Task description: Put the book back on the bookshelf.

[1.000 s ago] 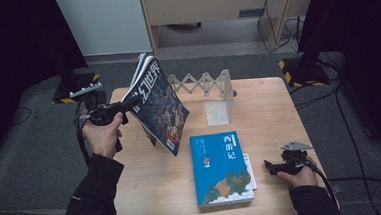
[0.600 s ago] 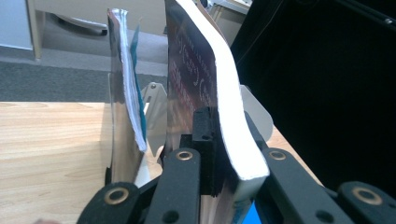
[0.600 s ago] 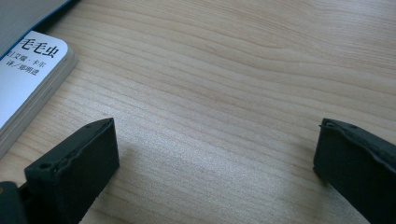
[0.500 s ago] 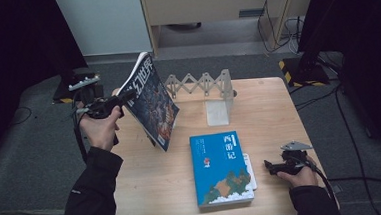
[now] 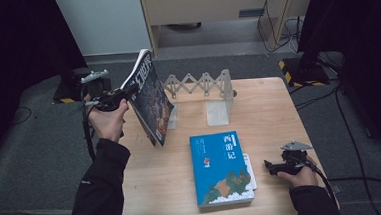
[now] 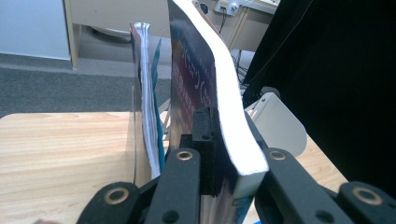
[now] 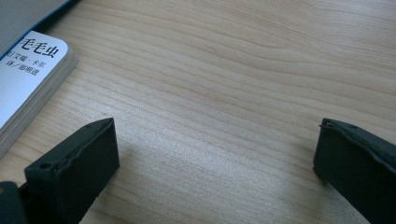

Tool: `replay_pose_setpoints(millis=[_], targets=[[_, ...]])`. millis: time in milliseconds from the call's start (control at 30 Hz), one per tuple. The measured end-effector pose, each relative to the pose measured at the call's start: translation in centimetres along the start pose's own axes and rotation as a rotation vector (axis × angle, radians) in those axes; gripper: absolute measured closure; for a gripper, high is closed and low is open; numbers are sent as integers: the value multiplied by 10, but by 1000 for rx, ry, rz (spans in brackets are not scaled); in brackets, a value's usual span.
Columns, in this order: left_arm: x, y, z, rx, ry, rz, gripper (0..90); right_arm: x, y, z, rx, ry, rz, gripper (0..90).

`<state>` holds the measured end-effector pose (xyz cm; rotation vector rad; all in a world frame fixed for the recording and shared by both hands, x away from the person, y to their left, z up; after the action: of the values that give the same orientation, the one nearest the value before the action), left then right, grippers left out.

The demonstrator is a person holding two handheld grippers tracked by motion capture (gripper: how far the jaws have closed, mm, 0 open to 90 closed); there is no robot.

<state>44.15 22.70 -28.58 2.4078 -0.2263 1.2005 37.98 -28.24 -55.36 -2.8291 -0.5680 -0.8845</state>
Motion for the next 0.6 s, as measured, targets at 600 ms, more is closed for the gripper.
replay_pose_setpoints(millis=[600], targets=[[8, 3, 27, 77, 55, -2, 822, 0, 0, 0, 2, -2, -1, 3]])
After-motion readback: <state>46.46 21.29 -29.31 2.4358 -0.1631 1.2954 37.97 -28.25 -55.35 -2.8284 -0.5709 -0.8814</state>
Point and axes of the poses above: each handheld gripper's, and its own axes: z roughly forward along the jaws, x roughly out of its top, y roughly to its right, the point moved 2 cm from there along z, roughly forward along the jaws, and after that the axes turned 10 degrees about -y, right-handed, at the moved point
